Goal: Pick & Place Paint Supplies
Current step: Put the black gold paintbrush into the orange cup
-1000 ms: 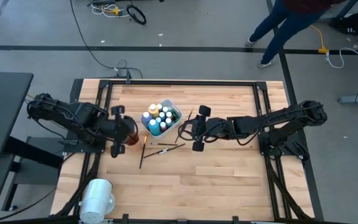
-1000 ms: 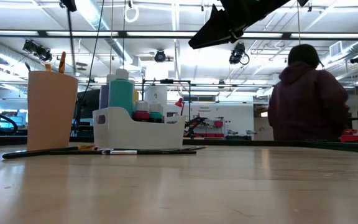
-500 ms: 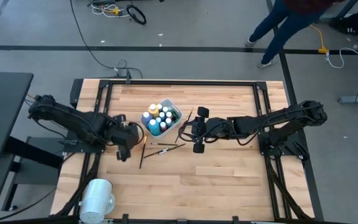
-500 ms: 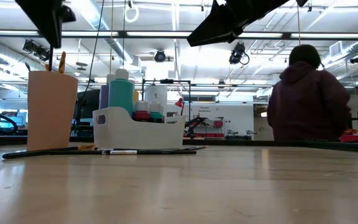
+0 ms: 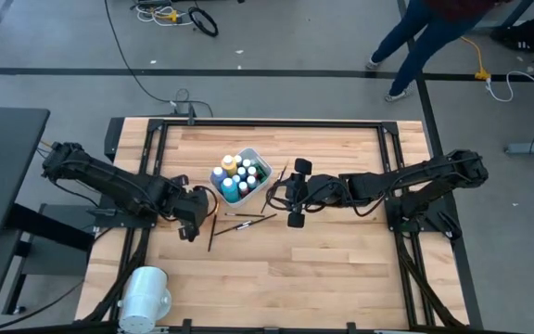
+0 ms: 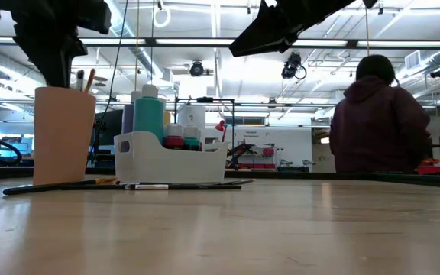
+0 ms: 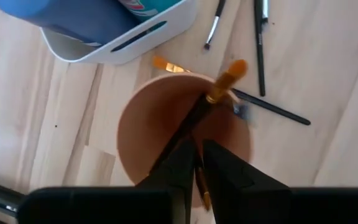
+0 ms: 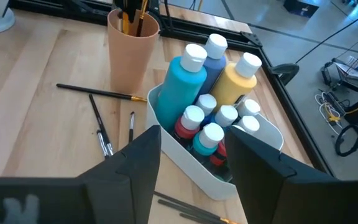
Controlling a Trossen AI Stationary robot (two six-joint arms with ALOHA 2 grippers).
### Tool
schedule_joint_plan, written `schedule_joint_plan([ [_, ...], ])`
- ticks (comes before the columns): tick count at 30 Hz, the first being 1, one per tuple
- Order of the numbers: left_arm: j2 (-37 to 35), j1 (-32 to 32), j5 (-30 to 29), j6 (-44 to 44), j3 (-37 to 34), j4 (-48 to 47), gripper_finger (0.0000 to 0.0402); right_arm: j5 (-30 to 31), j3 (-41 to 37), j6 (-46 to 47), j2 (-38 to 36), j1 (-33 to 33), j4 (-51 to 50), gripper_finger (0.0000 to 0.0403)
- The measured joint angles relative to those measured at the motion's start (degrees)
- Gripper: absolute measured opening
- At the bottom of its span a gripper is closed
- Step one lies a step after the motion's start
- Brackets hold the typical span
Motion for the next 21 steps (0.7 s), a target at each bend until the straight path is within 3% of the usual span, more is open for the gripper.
schedule_joint_plan([
  [12,0.0,0.0,-0.5,-1.6,0.0,0.0,0.0047,0.0,0.0,-0.1,0.0,0.0,0.0,0.0184],
  [21,0.0,0.0,1.1,-0.3,0.0,-0.1,0.0082,0.0,0.0,-0.1,0.0,0.0,0.0,0.0184],
])
